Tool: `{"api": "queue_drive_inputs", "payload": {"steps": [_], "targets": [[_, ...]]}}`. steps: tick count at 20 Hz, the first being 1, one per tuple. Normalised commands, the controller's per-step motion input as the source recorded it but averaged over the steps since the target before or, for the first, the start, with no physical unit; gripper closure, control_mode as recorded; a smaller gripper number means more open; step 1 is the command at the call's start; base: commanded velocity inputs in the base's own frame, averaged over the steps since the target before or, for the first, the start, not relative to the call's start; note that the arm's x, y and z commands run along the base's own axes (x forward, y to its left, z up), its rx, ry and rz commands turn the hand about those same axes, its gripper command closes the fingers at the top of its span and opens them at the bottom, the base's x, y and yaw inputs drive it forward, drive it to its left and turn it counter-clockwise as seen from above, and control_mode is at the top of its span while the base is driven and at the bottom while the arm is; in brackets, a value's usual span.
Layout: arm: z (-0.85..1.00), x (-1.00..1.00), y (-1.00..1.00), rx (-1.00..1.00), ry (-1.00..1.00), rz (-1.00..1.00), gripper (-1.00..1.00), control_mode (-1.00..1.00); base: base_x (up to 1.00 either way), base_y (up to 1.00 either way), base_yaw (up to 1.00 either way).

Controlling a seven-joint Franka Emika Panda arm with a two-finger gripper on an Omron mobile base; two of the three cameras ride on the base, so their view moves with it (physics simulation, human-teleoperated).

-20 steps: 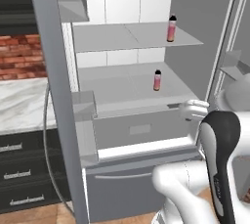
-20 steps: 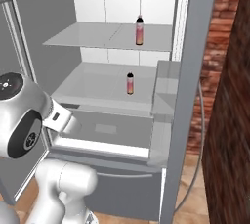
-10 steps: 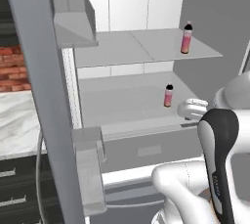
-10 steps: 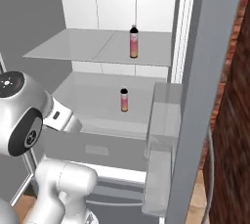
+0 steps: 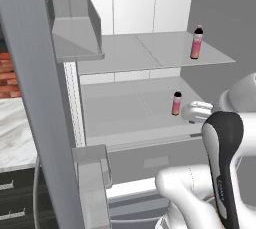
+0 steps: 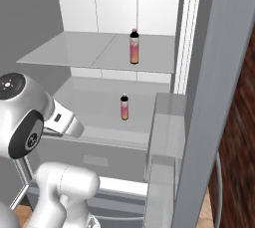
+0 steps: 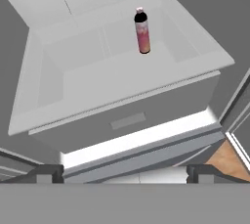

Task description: Open the fridge, grab two sodas, and place both sodas inside the bowl with ice on the dining counter.

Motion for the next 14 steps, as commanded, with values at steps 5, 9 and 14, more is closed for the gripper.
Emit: {"api": "queue_drive_inputs", "payload": {"steps": [5, 9, 14], "targets": [[-0.51, -0.01, 0.00, -0.09, -0.32, 0.00, -1.00, -1.00, 0.00, 0.00, 0.00], [-0.25, 0.12, -0.16, -0.06, -0.30, 0.00, -1.00, -1.00, 0.00, 0.00, 0.00], [-0.44, 0.24, -0.20, -0.01, -0.23, 0.00, -1.00, -1.00, 0.00, 0.00, 0.00]]}}
